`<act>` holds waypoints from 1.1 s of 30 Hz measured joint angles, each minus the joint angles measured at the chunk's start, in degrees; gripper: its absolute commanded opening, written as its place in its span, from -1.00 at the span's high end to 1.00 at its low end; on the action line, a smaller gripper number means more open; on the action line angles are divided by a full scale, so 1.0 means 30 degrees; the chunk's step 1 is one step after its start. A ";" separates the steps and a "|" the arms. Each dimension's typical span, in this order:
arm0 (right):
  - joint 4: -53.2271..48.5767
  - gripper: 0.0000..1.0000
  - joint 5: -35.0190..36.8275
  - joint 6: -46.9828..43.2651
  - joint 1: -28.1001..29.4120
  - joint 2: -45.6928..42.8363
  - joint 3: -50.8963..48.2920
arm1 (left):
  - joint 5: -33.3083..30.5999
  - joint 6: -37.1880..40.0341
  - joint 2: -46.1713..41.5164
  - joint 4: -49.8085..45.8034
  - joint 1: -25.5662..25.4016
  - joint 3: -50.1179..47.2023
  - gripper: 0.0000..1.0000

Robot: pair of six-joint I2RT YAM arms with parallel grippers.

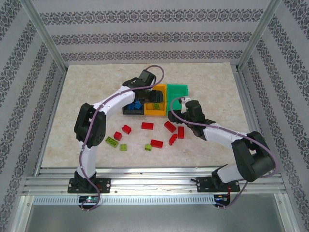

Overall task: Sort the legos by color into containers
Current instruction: Place the lego in the container, then pick up the lego from the middle-left of the table.

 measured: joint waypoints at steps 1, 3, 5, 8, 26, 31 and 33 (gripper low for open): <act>0.0000 -0.31 -0.0007 0.0007 0.0007 0.0000 0.0000 | 0.0051 -0.0036 -0.0073 0.0000 0.0000 -0.0160 -0.39; 0.0000 -0.31 -0.0007 0.0073 0.0007 0.0000 0.0000 | 0.0182 -0.0182 -0.0364 0.0029 0.0000 -0.0816 -0.39; 0.0000 -0.31 -0.0015 0.0131 0.0007 0.0000 0.0000 | 0.0386 -0.0364 -0.0976 0.0168 0.0000 -0.1931 -0.37; 0.0000 -0.31 -0.0022 0.0160 0.0007 0.0000 0.0000 | 0.0707 -0.0699 -0.2608 0.0831 0.0007 -0.4488 -0.35; 0.0000 -0.32 -0.0517 0.0437 0.0007 0.0379 0.0000 | 0.2499 -0.1282 -1.0622 0.2725 -0.1749 -1.5591 -0.30; 0.0007 -0.32 -0.0707 0.0481 0.0007 0.0481 0.0000 | 0.2484 -0.1217 -1.0826 0.2718 -0.2630 -1.5897 -0.31; 0.0000 -0.32 -0.0714 0.0481 0.0007 0.0481 0.0000 | 0.2499 -0.1188 -1.0826 0.2703 -0.2973 -1.5905 -0.32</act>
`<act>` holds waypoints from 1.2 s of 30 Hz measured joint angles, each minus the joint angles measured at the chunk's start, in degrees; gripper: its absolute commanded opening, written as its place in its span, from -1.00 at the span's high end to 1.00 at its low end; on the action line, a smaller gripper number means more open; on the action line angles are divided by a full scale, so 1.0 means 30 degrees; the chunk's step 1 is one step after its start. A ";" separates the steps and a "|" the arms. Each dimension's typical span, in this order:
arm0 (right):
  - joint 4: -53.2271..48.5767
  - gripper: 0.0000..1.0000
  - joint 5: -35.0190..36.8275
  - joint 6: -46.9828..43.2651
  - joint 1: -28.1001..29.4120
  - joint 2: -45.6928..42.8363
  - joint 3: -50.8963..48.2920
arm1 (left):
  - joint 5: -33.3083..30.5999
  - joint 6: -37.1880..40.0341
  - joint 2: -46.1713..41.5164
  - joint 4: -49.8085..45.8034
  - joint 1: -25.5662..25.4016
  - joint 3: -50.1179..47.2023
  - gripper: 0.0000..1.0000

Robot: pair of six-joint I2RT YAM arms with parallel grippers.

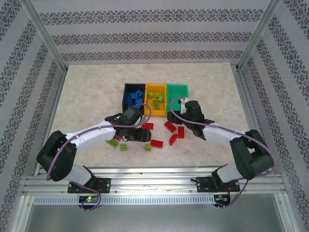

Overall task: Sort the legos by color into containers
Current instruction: Pick up the lego from the middle-left of the table.

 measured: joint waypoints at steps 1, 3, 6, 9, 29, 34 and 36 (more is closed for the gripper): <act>0.0000 -0.32 0.0000 -0.0007 0.0000 0.0000 0.0000 | 0.0000 0.0036 0.0000 0.0000 -0.0117 0.0000 -0.32; -0.0022 -0.33 0.0022 -0.0066 0.0000 -0.0007 0.0000 | -0.0066 0.0248 0.0036 -0.0117 -0.0284 0.0000 -0.32; -0.0175 -0.33 0.0255 -0.0175 -0.0007 -0.0007 0.0007 | -0.0219 0.0619 0.0102 -0.0568 -0.0539 0.0051 -0.32; -0.0255 -0.33 0.0379 -0.0219 -0.0095 -0.0007 0.0007 | -0.0335 0.0991 0.0393 -0.1122 -0.0765 0.0262 -0.32; -0.0306 -0.34 0.0386 -0.0219 -0.0131 -0.0007 0.0007 | -0.2718 0.1887 0.4269 -0.3789 -0.3184 0.2783 -0.06; -0.0313 -0.35 0.0386 -0.0219 -0.0131 -0.0007 0.0007 | -0.3089 0.1894 0.4306 -0.4007 -0.3184 0.2863 0.29; -0.0313 -0.35 0.0379 -0.0211 -0.0131 -0.0007 0.0007 | -0.3096 0.1843 0.4291 -0.3985 -0.3184 0.2914 0.38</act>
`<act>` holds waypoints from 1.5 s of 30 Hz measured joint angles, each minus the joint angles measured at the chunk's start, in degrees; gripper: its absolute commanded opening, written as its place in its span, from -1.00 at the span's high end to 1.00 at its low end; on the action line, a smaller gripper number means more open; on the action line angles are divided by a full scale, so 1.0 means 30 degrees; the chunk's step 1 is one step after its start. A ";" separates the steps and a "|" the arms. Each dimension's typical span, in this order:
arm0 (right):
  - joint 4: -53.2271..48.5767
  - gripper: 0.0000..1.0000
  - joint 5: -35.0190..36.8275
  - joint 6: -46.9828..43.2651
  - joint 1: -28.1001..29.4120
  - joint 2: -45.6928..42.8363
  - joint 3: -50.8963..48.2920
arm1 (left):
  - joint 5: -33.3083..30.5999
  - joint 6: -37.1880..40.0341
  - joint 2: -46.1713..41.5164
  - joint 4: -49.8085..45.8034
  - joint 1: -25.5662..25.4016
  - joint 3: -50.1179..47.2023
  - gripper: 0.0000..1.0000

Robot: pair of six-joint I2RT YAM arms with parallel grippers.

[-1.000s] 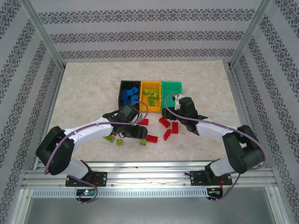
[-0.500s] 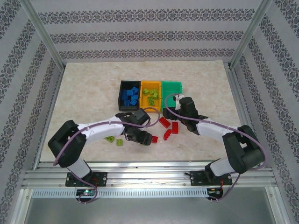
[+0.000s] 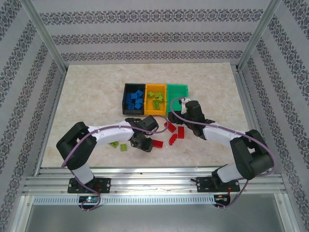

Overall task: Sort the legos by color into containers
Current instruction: Pick up the lego from the middle-left of the table, then place the lego in the container.

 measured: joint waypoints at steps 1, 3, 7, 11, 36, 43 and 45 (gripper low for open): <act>0.0000 -0.34 0.0000 0.0000 0.0000 0.0000 0.0015 | 0.0007 0.0000 -0.0015 0.0015 0.0000 0.0007 0.39; 0.0015 -0.35 0.0000 0.0000 0.0000 0.0000 0.0036 | 0.0015 -0.0007 -0.0044 0.0036 0.0000 0.0007 0.39; 0.0015 -0.35 0.0000 0.0000 0.0000 0.0000 0.0036 | -0.0022 -0.0015 -0.0408 0.0204 0.0000 0.0087 0.40; 0.0015 -0.35 -0.0007 0.0000 0.0000 0.0000 0.0036 | -0.0299 -0.0022 -0.0976 0.0350 0.0007 0.0714 0.41; 0.0022 -0.35 -0.0015 0.0015 -0.0255 0.0000 0.0036 | -0.2142 0.2069 0.7111 -0.1552 0.5173 1.4812 -0.24; 0.0022 -0.35 -0.0022 0.0066 -0.0255 0.0000 0.0036 | -0.2142 0.2127 0.6608 -0.1727 0.5180 1.3923 -0.26; 0.0022 -0.35 -0.0022 0.0073 -0.0255 0.0000 0.0036 | -0.2251 0.2106 0.5938 -0.1639 0.5180 1.2750 -0.25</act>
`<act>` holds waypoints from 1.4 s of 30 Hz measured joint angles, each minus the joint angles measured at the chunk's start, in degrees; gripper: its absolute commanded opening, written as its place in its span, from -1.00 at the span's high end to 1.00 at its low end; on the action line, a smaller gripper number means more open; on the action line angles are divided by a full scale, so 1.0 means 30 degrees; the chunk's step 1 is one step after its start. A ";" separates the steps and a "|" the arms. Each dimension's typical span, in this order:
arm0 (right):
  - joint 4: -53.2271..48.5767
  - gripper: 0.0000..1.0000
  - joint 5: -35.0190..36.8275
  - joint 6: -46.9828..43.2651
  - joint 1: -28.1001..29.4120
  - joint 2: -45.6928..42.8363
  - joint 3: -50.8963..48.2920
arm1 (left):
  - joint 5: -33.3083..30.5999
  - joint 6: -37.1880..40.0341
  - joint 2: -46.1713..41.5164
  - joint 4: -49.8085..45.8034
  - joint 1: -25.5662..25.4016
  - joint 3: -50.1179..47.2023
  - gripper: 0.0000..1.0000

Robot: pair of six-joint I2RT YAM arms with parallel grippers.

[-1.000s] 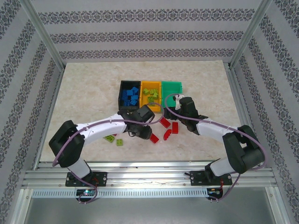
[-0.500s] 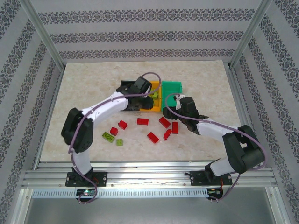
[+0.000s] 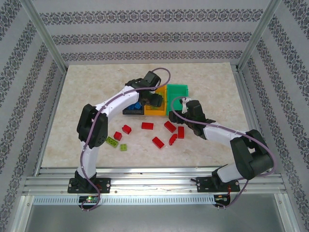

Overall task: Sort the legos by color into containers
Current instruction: Place the lego in the container, then pick up the lego from the middle-left of the table.

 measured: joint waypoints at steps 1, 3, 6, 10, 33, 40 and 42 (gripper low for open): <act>0.0000 -0.35 0.0000 0.0000 0.0000 0.0000 0.0000 | -0.0153 -0.0044 -0.0379 0.0022 0.0000 -0.0568 -0.25; 0.0000 -0.35 -0.0007 0.0000 0.0000 0.0000 0.0000 | -0.0554 -0.0124 -0.1173 0.0051 0.0000 -0.1639 -0.25; 0.0000 -0.35 -0.0073 0.0007 0.0000 0.0000 0.0000 | -0.1319 -0.0226 -0.2339 0.0066 0.0007 -0.2703 -0.24; 0.0000 -0.35 -0.0226 0.0015 0.0000 0.0000 0.0000 | -0.2004 -0.0517 -0.4080 0.0102 0.0029 -0.4014 -0.23; 0.0015 -0.35 -0.0867 0.0342 0.0000 0.0517 0.0124 | -0.0568 -0.2302 -1.1023 -0.1195 0.0729 -1.2203 -0.14; 0.0168 -0.35 -0.1005 0.0525 0.0007 0.0539 0.0131 | 0.0576 -0.3898 -1.3617 -0.1188 0.0321 -1.5497 -0.13; 0.0168 -0.35 -0.1005 0.0576 0.0000 0.0568 0.0138 | 0.0794 -0.4619 -1.4069 -0.1056 -0.0036 -1.6371 -0.12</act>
